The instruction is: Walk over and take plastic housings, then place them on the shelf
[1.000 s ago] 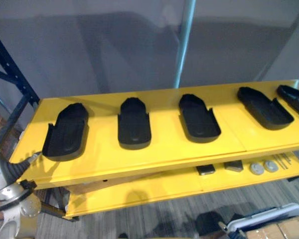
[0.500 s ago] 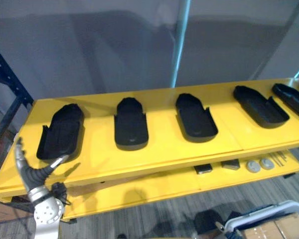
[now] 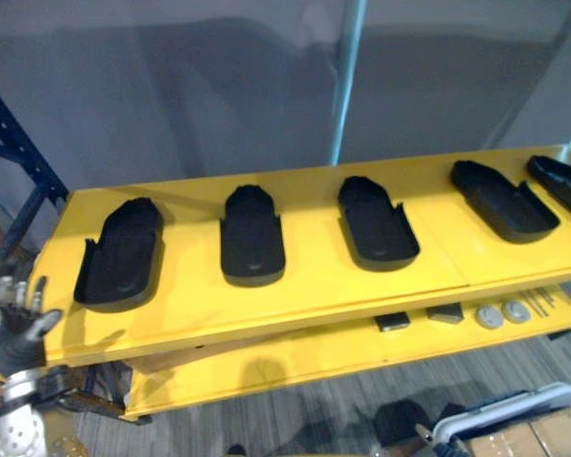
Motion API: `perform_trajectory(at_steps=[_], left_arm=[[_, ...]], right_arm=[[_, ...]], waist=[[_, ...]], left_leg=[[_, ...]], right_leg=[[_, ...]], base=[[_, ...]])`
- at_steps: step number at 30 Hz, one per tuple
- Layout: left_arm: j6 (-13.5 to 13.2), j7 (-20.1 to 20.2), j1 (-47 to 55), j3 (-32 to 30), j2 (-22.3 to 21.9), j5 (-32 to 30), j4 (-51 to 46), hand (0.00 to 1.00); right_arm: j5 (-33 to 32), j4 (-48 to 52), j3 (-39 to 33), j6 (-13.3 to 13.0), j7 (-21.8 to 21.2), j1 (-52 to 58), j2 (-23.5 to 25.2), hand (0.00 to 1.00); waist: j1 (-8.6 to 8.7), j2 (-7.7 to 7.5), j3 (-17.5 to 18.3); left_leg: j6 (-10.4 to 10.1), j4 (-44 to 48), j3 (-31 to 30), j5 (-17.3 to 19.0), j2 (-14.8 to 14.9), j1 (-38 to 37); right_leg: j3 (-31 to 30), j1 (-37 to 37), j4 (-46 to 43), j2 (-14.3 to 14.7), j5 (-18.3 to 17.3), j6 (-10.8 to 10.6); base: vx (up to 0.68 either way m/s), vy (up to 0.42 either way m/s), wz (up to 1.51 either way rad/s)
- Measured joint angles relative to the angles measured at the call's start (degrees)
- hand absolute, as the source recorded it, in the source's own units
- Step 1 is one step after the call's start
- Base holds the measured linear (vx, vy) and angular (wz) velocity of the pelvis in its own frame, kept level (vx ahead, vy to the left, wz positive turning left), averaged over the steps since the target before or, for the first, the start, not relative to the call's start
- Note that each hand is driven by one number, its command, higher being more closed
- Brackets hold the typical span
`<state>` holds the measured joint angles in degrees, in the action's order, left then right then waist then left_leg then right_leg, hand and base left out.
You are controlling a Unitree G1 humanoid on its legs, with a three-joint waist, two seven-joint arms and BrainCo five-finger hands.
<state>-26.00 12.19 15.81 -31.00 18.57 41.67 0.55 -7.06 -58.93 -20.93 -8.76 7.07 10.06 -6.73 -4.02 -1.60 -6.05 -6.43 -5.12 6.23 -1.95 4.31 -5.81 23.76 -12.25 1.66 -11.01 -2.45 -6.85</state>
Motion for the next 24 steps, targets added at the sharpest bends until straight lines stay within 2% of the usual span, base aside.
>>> perform_trajectory(at_steps=[5, 6, 7, 8, 10, 14, 17, 20, 24], left_arm=[[0.59, 6.61, -0.01, 0.05, 0.00, 1.43, 0.00, 0.00], [1.52, 10.42, -0.06, 0.20, 0.00, 3.19, 0.00, 0.00], [1.97, 11.71, -0.07, 0.21, 0.00, 3.54, 0.00, 0.00], [4.26, 16.38, -0.08, 0.37, 0.05, 4.97, -0.02, 0.00], [7.56, 22.53, -0.13, 0.98, 0.30, 5.68, -0.01, 0.00], [11.86, 29.37, 0.00, 5.18, 2.42, 5.56, -0.01, 0.00], [14.25, 30.87, 0.15, 7.46, 3.58, 5.55, 0.10, 0.00], [14.49, 30.46, 0.89, 7.50, 3.57, 5.60, 0.41, 0.00], [14.85, 28.02, 2.48, 7.48, 3.57, 5.23, 3.03, 0.00]], right_arm=[[-0.03, -0.03, 0.00, 0.14, 0.67, 0.02, 0.01, 0.00], [-0.04, -0.03, 0.00, 0.13, 0.78, 0.03, 0.01, 0.00], [-0.05, -0.03, 0.01, 0.12, 0.84, 0.02, 0.01, 0.00], [-0.04, -0.03, 0.06, 0.13, 1.23, 0.00, 0.02, 0.00], [-0.03, -0.03, 0.08, 0.13, 1.60, -0.06, 0.06, 0.00], [0.00, -0.03, 0.07, 0.19, 1.61, -0.12, -0.05, 0.00], [0.03, -0.03, 0.11, 0.21, 1.40, -0.28, -0.09, 0.00], [0.03, -0.02, 0.14, 0.25, 1.01, -0.45, -0.28, 0.00], [0.03, -0.01, 0.15, 0.26, 0.36, -0.90, -0.87, 0.00]], waist=[[-0.07, 0.03, -0.02], [-0.04, 0.03, -0.02], [-0.04, 0.03, -0.02], [-0.03, 0.03, -0.03], [-0.01, 0.11, -0.09], [0.16, 0.20, -0.22], [0.21, 0.33, -0.30], [0.08, 0.48, -0.52], [-0.08, 0.75, -0.99]], left_leg=[[-0.01, 0.00, -1.01, -0.06, -0.04, 0.48], [-0.03, 0.00, -1.01, -0.08, -0.04, 0.70], [-0.03, 0.01, -1.01, -0.08, -0.04, 0.75], [-0.04, 0.01, -0.97, -0.08, -0.05, 0.77], [-0.04, 0.01, -0.89, -0.07, -0.04, 0.77], [-0.05, 0.01, -0.58, -0.06, 0.02, 0.72], [-0.07, 0.00, -0.20, -0.04, 0.10, 0.54], [-0.06, -0.01, 0.39, 0.07, 0.14, 0.09], [-0.01, -0.01, 0.48, 0.20, 0.12, -0.08]], right_leg=[[1.16, -0.08, -0.27, -0.01, -0.29, -0.02], [1.30, 0.03, -0.26, 0.02, -0.29, -0.02], [1.31, 0.07, -0.25, 0.02, -0.29, -0.02], [1.32, 0.08, -0.24, 0.02, -0.28, -0.03], [1.29, 0.08, -0.23, 0.03, -0.16, -0.24], [1.06, 0.19, -0.22, 0.05, -0.15, -0.24], [0.72, 0.22, -0.18, 0.07, -0.18, -0.19], [-0.06, 0.17, -0.15, 0.05, -0.20, -0.14], [-0.11, 0.11, -0.14, 0.02, -0.21, -0.14]], base=[[0.00, -0.006, 0.11], [0.01, -0.005, 0.06], [0.02, -0.008, 0.04], [0.00, 0.000, 0.00], [0.00, 0.000, 0.00], [0.00, 0.001, -0.03], [0.00, 0.002, -0.06], [0.00, 0.005, -0.11], [0.00, 0.002, -0.03]])
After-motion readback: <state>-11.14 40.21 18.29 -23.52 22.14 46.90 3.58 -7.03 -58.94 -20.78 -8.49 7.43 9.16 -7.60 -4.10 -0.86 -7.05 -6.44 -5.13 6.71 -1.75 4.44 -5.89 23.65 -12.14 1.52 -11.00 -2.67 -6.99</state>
